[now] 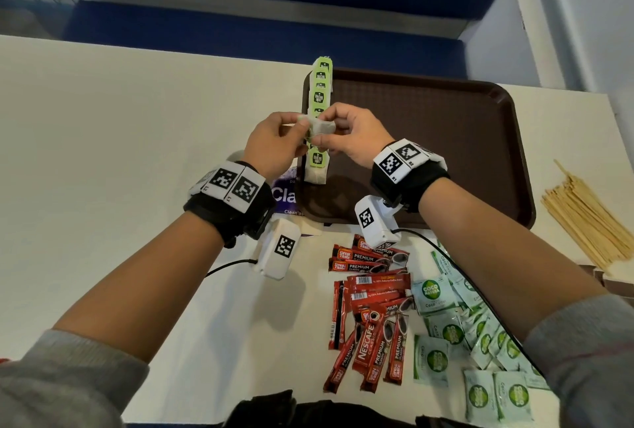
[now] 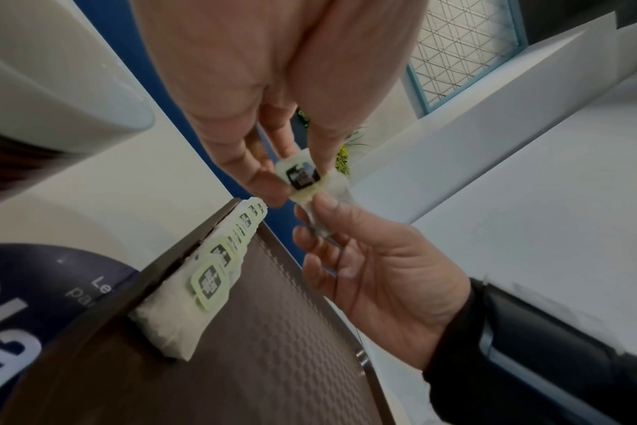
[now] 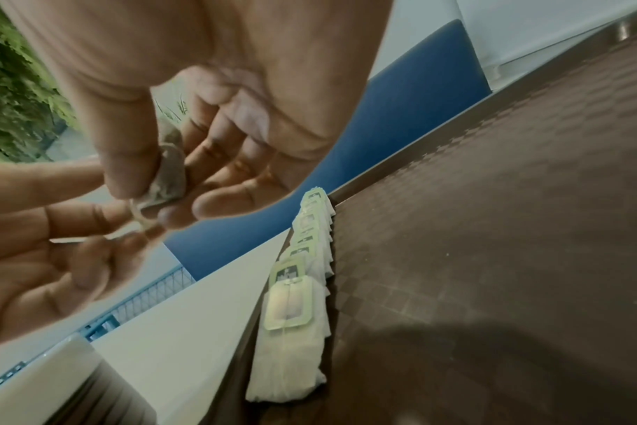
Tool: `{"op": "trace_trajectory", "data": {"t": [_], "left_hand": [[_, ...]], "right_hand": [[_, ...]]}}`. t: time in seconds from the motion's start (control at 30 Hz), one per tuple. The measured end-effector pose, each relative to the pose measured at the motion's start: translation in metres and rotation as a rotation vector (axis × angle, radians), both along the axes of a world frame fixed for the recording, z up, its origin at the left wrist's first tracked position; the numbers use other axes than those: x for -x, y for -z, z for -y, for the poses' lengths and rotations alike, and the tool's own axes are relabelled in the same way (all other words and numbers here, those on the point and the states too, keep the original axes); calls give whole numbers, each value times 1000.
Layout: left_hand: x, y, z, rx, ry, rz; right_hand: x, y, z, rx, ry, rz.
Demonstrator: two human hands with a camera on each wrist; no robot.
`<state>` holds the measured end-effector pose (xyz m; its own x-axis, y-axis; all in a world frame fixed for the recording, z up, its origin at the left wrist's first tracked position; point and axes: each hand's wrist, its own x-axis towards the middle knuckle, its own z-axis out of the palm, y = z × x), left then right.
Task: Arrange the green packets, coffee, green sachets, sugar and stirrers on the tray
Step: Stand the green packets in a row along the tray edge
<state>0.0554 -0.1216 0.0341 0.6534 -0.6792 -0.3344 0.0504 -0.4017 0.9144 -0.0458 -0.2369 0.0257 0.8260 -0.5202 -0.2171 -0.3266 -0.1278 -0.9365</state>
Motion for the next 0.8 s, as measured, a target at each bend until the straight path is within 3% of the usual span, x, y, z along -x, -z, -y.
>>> {"op": "trace_trajectory", "data": {"t": [0.13,0.33,0.5,0.8], "left_hand": [[-4,3,-4,-45,55,209],[-3,5,-6,-137,146,362],[3,7,-8,-198,198,415],[19,14,-21,-370,453,537]], "right_hand": [[4,1,0,39,-57,-81],[6,1,0,209,-105,-228],[11,20,-1,67,-91,-349],[14,48,-14,67,-24,-426]]}}
